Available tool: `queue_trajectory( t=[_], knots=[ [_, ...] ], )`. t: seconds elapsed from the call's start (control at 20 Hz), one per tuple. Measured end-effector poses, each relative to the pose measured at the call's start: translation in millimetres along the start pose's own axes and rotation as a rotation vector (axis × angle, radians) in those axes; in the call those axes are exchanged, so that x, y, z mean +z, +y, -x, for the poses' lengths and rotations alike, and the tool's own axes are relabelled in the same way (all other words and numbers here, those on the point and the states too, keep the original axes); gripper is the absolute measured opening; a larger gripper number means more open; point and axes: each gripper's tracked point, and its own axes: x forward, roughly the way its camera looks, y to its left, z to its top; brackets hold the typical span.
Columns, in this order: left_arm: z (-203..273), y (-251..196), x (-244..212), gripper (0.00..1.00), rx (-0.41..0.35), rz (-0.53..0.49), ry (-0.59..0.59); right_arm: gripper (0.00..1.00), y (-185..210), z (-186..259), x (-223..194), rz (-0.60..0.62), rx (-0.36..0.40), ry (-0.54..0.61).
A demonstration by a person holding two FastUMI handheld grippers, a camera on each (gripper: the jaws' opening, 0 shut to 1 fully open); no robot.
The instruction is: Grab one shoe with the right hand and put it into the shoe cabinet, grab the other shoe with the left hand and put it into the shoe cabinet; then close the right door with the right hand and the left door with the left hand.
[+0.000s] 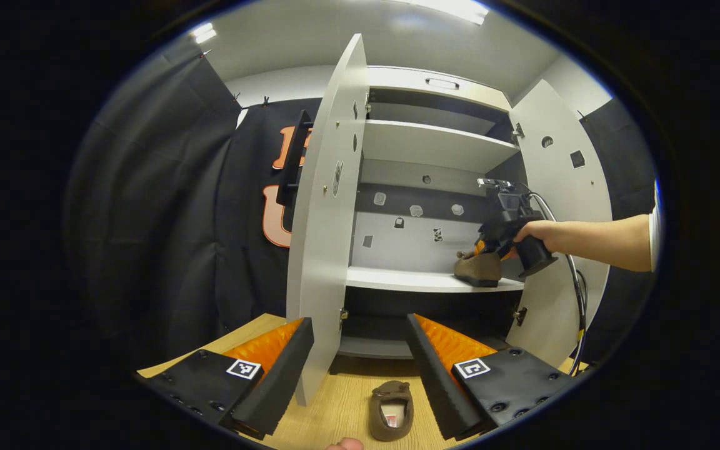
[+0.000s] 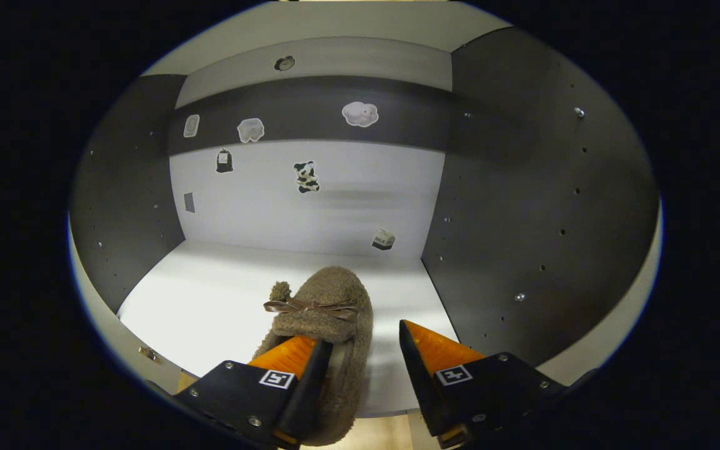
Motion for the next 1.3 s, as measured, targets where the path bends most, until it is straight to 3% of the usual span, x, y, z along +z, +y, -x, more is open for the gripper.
queue_trajectory(
  t=[0.25,0.6,0.9,1.15,1.3],
  knots=[
    [1,-9,2,0.96,-0.022,-0.005,-0.005,0.9,9,50,18,0.01,0.04,-0.113],
    [4,-27,2,0.96,-0.064,0.006,0.018,0.94,19,151,35,0.04,0.11,-0.317],
    [-3,-42,-20,0.96,-0.103,0.029,0.077,0.94,12,220,-26,0.011,0.136,-0.397],
    [-10,-50,-57,0.96,-0.114,0.009,0.175,0.94,14,252,-96,-0.064,0.177,-0.394],
    [-21,-56,-67,0.96,-0.125,0.002,0.219,0.94,6,264,-112,-0.089,0.171,-0.444]
  ],
)
